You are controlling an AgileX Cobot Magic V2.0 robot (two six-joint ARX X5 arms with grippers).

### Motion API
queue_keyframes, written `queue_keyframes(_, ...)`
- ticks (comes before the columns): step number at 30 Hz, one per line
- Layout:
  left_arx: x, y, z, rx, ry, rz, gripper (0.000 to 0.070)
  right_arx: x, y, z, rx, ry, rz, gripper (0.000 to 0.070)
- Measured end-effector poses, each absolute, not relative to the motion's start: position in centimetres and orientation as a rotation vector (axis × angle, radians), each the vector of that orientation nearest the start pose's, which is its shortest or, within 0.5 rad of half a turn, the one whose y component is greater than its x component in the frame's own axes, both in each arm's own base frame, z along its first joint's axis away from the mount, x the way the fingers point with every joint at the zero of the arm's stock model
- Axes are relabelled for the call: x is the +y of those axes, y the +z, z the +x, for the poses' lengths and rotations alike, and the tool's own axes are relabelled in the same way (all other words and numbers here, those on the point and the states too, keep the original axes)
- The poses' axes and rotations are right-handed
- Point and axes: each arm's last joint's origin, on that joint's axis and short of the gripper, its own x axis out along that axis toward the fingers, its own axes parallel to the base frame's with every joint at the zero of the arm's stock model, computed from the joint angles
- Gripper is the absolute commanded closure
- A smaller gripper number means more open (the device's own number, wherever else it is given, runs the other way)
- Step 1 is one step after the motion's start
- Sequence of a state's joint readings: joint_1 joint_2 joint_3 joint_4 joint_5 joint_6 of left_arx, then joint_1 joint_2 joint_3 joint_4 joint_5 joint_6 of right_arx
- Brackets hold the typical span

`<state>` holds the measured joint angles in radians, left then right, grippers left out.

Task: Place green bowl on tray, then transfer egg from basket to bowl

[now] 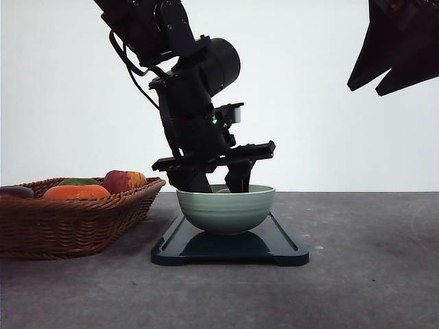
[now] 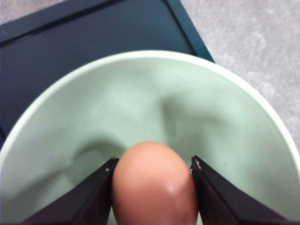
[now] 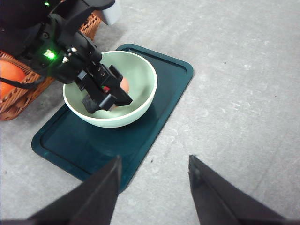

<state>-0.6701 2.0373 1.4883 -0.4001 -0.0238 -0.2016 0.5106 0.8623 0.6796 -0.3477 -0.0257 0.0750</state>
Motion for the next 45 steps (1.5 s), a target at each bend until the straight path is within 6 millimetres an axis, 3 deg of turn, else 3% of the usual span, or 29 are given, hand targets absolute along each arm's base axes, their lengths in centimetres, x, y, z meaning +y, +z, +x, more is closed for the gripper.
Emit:
queue_keyframes(5, -27.0, 18.4, 34.2, 0.959, -0.500, 0.147, 0.0274, 9.0, 27.0, 16.0, 0.540, 0.503, -0.057, 0.0416)
queue_keyframes(15, -27.0, 19.2, 34.2, 0.993, -0.493, 0.161, 0.0267, 9.0, 27.0, 16.0, 0.540, 0.503, -0.057, 0.0416)
queue_keyframes(20, -27.1, 21.7, 34.4, 0.975, -0.495, 0.153, 0.0268, 9.0, 27.0, 16.0, 0.540, 0.503, -0.057, 0.0416)
queue_keyframes(25, -25.8, 26.5, 33.9, 0.960, -0.486, 0.148, 0.0268, 9.0, 27.0, 16.0, 0.540, 0.503, -0.057, 0.0416)
queue_keyframes(31, -22.6, 31.6, 31.3, 0.937, -0.442, 0.154, 0.0268, 9.0, 27.0, 16.0, 0.540, 0.503, -0.057, 0.0416)
queue_keyframes(34, -21.2, 33.0, 29.8, 0.888, -0.415, 0.156, 0.0268, 9.0, 26.9, 15.9, 0.545, 0.503, -0.059, 0.0416)
queue_keyframes(45, -14.9, 31.6, 23.1, 0.784, -0.381, 0.092, 0.0268, 8.9, 26.7, 15.8, 0.573, 0.500, -0.066, 0.0416)
